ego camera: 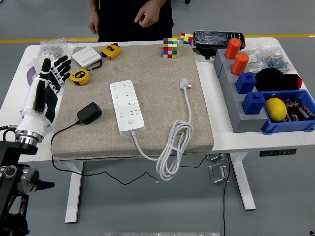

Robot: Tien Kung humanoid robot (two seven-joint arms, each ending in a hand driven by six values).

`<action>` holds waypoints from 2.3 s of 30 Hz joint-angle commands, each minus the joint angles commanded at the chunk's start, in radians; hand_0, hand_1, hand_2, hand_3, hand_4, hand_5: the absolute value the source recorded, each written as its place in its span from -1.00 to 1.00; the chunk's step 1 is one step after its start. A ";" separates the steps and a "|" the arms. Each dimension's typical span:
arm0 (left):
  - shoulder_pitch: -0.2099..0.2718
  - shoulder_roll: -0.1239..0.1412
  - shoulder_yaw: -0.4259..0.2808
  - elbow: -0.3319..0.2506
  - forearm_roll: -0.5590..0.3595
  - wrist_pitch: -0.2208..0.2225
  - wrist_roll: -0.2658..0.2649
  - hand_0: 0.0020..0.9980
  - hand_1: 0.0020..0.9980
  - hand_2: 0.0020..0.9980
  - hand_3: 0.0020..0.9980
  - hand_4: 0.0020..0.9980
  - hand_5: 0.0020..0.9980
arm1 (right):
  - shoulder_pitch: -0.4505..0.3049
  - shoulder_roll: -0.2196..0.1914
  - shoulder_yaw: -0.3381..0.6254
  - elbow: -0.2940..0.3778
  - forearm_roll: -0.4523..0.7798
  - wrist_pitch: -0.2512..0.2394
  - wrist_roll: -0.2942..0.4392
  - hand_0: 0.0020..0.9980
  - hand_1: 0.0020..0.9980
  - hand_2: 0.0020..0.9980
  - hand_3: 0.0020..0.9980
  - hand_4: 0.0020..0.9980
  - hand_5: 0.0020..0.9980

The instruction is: Pick up the plug,place it near the board,insert it into the board,press the button

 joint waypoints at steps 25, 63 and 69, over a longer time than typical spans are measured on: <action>-0.018 0.000 -0.007 0.016 0.017 0.025 0.028 0.44 0.36 0.29 0.32 1.00 1.00 | 0.043 -0.005 -0.005 0.009 -0.016 0.017 -0.008 0.69 0.55 0.53 0.58 1.00 1.00; -0.014 0.000 -0.027 0.026 -0.004 -0.085 0.075 0.70 0.77 0.66 0.61 1.00 0.16 | 0.042 -0.007 -0.019 0.008 -0.006 0.021 -0.009 0.69 0.53 0.52 0.58 1.00 1.00; -0.014 0.000 -0.025 0.026 0.005 -0.096 0.078 0.94 0.96 0.86 0.75 1.00 0.50 | 0.042 -0.007 -0.020 0.008 -0.006 0.021 -0.009 0.69 0.53 0.52 0.58 1.00 1.00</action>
